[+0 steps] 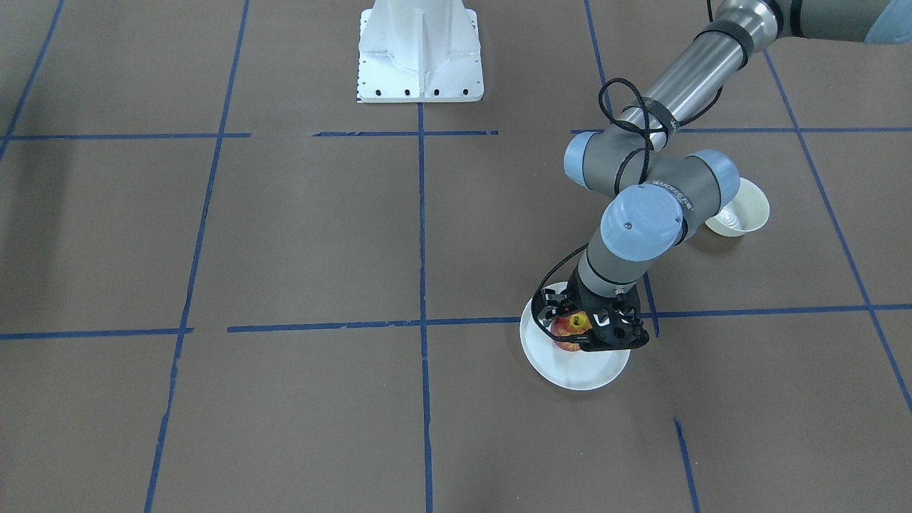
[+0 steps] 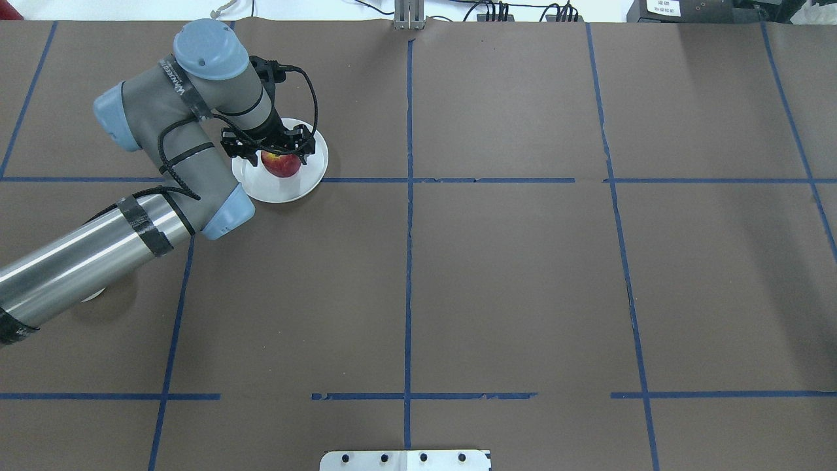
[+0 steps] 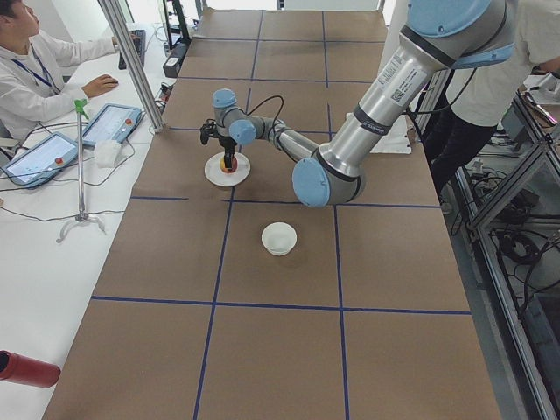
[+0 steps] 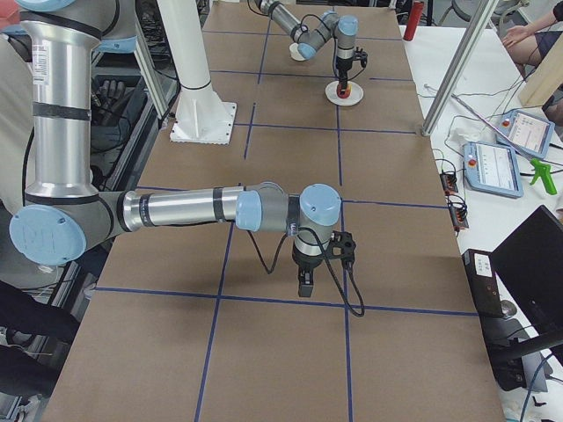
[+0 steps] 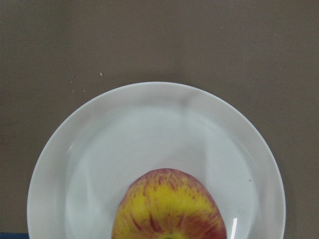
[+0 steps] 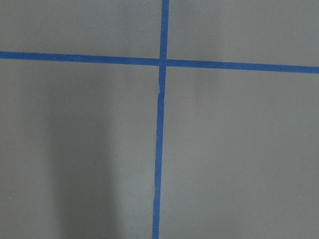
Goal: Move apple from plate to bowl
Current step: 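Lower the left gripper and close it around the apple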
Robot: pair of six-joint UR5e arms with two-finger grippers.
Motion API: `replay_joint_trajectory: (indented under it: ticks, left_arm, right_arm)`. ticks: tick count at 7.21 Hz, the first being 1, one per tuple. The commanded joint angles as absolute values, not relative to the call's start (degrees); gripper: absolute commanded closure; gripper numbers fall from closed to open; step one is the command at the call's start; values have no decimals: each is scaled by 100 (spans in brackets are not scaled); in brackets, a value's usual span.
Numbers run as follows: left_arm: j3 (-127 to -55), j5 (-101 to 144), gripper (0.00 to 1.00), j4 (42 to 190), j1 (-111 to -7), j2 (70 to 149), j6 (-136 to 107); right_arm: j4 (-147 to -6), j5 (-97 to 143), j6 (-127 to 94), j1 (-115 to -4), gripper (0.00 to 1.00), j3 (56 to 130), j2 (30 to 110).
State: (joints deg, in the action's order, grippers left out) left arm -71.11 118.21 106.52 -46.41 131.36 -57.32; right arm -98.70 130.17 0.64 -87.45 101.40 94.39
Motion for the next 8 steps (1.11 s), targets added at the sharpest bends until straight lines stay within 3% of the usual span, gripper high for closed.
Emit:
replay_joint_trajectory:
  ticks: [1, 2, 3, 4, 5, 6, 8]
  left_arm:
    - [-6822, 11821, 0, 11072, -4641, 13140, -5783]
    - [-6812, 11821, 1, 11109, -4641, 13148, -5809]
    - [-6812, 11821, 12, 11109, -4641, 13157, -5810]
    - [-6812, 11821, 48, 11118, -4641, 13157, -5818]
    - [-6812, 11821, 91, 11118, -4641, 13183, -5836]
    - [-6838, 11821, 100, 11118, -4658, 13227, -5862]
    - [-7135, 11856, 100, 10996, -4850, 13193, -5845]
  right_arm:
    - [-9870, 13017, 62, -8745, 0, 10143, 9439]
    - [-9870, 13025, 70, -8745, 0, 10143, 9439]
    - [-9870, 13017, 62, -8745, 0, 10143, 9439]
    - [-9870, 13017, 62, -8745, 0, 10143, 9439]
    - [-9870, 13017, 62, -8745, 0, 10143, 9439]
    - [-9861, 13017, 62, -8745, 0, 10143, 9439]
    - [-9870, 13017, 62, -8745, 0, 10143, 9439]
